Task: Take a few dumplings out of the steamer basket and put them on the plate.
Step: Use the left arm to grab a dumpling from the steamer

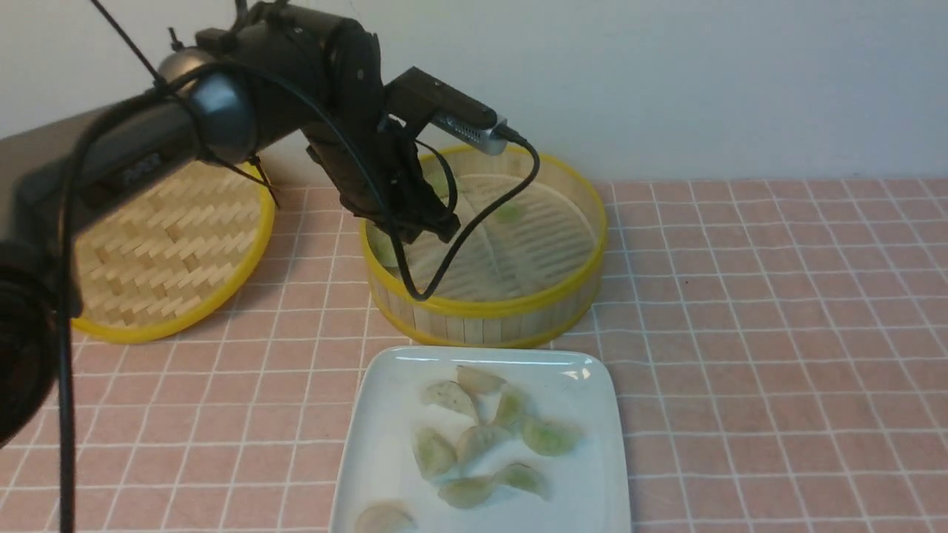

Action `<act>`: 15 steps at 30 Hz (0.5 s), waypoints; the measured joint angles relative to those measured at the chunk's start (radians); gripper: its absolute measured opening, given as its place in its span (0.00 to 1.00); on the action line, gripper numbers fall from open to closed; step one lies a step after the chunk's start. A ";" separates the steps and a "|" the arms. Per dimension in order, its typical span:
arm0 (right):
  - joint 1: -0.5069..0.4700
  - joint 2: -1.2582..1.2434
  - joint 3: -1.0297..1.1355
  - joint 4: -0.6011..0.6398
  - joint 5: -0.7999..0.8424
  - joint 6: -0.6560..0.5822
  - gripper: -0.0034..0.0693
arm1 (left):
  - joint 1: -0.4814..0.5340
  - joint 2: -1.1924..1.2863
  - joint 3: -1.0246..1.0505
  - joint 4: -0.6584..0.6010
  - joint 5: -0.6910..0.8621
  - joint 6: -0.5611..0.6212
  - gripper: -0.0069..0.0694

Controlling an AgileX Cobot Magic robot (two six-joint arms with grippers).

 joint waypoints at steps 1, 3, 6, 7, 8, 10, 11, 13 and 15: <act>0.000 0.022 -0.009 -0.002 0.022 -0.005 0.03 | 0.000 0.004 -0.001 0.001 -0.006 0.000 0.40; 0.000 0.139 -0.108 -0.006 0.125 -0.066 0.03 | 0.000 0.046 -0.004 0.036 -0.056 0.000 0.54; 0.000 0.204 -0.158 0.010 0.154 -0.110 0.03 | 0.000 0.088 -0.004 0.103 -0.092 0.003 0.64; 0.000 0.215 -0.162 0.020 0.154 -0.120 0.03 | 0.000 0.095 -0.004 0.116 -0.099 0.003 0.66; 0.000 0.221 -0.165 0.037 0.154 -0.130 0.03 | 0.000 0.111 -0.004 0.139 -0.117 0.002 0.68; 0.000 0.223 -0.165 0.054 0.154 -0.147 0.03 | 0.000 0.124 -0.004 0.158 -0.131 0.001 0.69; 0.000 0.223 -0.165 0.064 0.154 -0.157 0.03 | 0.000 0.130 -0.004 0.167 -0.140 0.000 0.69; 0.000 0.223 -0.166 0.081 0.153 -0.173 0.03 | 0.000 0.143 -0.005 0.180 -0.146 -0.001 0.69; 0.000 0.223 -0.169 0.092 0.153 -0.178 0.03 | 0.000 0.156 -0.005 0.186 -0.148 -0.005 0.69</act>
